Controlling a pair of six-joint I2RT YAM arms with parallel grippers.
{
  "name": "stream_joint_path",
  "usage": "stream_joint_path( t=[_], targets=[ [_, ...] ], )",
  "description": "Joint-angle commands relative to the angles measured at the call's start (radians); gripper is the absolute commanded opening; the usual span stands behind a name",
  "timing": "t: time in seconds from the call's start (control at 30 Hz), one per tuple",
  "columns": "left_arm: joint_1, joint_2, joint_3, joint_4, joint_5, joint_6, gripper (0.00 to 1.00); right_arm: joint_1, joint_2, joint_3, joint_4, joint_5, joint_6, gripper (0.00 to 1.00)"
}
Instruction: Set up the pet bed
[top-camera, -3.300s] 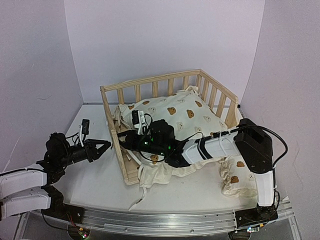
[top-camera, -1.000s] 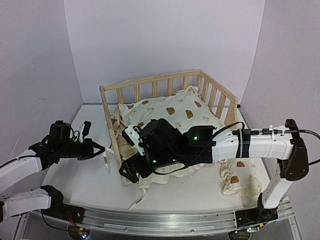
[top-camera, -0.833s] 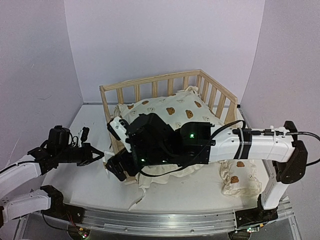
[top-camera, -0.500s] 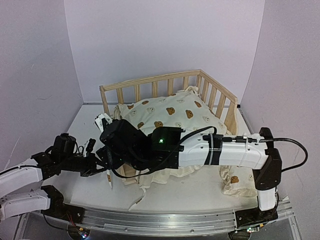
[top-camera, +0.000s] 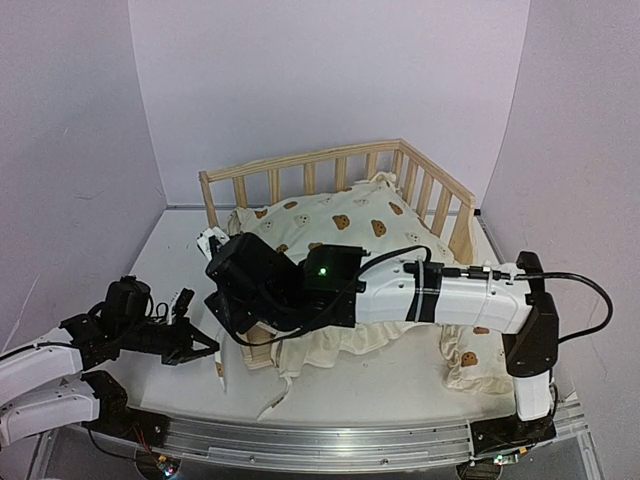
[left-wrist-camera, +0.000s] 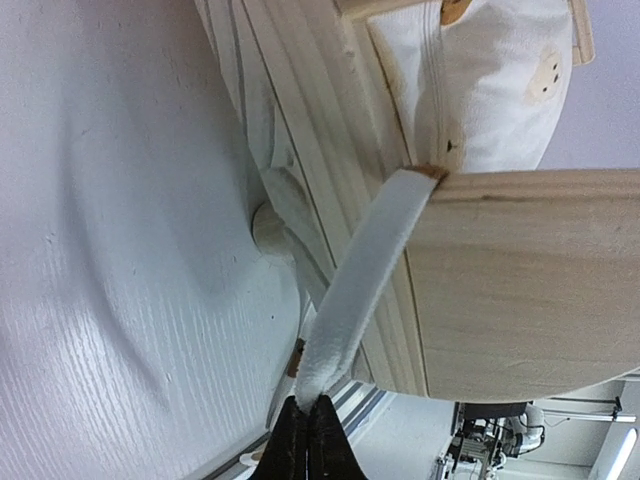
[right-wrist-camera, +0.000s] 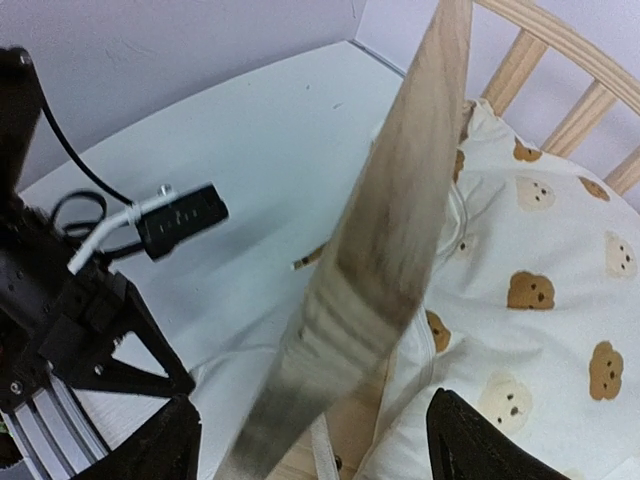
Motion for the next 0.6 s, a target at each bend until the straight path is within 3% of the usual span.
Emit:
stream_joint_path(
  t=[0.0,0.1,0.17,0.27,0.43,0.57],
  targets=[
    [-0.026,-0.025,-0.015,0.029,0.063,-0.020,0.00,-0.027,0.061,0.139,0.037,-0.074,-0.029,0.66],
    [-0.070,-0.039,-0.022,0.036,0.037,-0.048,0.00,-0.068,0.057,0.115,0.054,-0.136,-0.048,0.46],
    [-0.123,-0.030,-0.011,0.048,0.010,-0.050,0.00,-0.099,0.016,0.045,0.106,-0.244,-0.103,0.37],
    [-0.195,0.008,0.019,0.093,-0.043,-0.046,0.00,-0.167,-0.028,-0.021,0.135,-0.396,-0.156,0.16],
    [-0.358,0.130,0.028,0.317,-0.124,-0.066,0.00,-0.249,-0.092,-0.076,0.137,-0.591,-0.280,0.00],
    [-0.453,0.249,0.059,0.388,-0.197,-0.045,0.00,-0.284,-0.137,-0.126,0.110,-0.667,-0.347,0.00]
  ],
)
